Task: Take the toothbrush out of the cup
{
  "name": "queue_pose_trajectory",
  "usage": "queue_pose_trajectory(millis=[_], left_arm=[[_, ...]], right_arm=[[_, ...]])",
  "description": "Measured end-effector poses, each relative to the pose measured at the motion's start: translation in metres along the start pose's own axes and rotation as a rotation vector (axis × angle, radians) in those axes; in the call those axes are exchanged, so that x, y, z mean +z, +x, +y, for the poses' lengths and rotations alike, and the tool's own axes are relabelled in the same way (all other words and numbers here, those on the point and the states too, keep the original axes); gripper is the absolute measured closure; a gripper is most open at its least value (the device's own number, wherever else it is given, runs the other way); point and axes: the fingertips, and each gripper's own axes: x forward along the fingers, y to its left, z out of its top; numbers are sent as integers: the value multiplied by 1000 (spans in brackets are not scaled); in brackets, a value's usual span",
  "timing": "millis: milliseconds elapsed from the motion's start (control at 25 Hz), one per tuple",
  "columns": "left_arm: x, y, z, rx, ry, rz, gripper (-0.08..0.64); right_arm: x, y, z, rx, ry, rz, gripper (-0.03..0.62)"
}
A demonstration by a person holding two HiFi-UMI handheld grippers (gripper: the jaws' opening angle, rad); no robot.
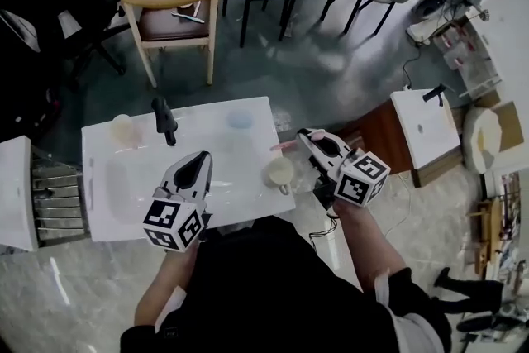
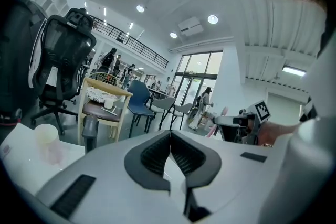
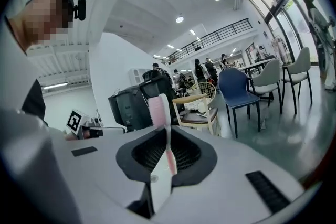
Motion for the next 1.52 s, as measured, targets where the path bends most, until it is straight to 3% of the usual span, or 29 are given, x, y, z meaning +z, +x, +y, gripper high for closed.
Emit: queue_pose_trajectory(millis=[200, 440, 720, 1080, 1520], left_arm=[[2, 13, -2, 72, 16, -20, 543], [11, 58, -22, 202, -9, -33, 543], [1, 63, -16, 360, -39, -34, 543], [2, 66, 10, 365, -50, -8, 543], [-25, 66, 35, 352, -114, 50, 544]], right_arm=[[-6, 16, -33, 86, 4, 68, 548], [-26, 39, -91, 243, 119, 175, 548], [-62, 82, -131, 331, 172, 307, 548], [-115, 126, -138, 329, 243, 467, 548], [-128, 180, -154, 248, 256, 464, 545]])
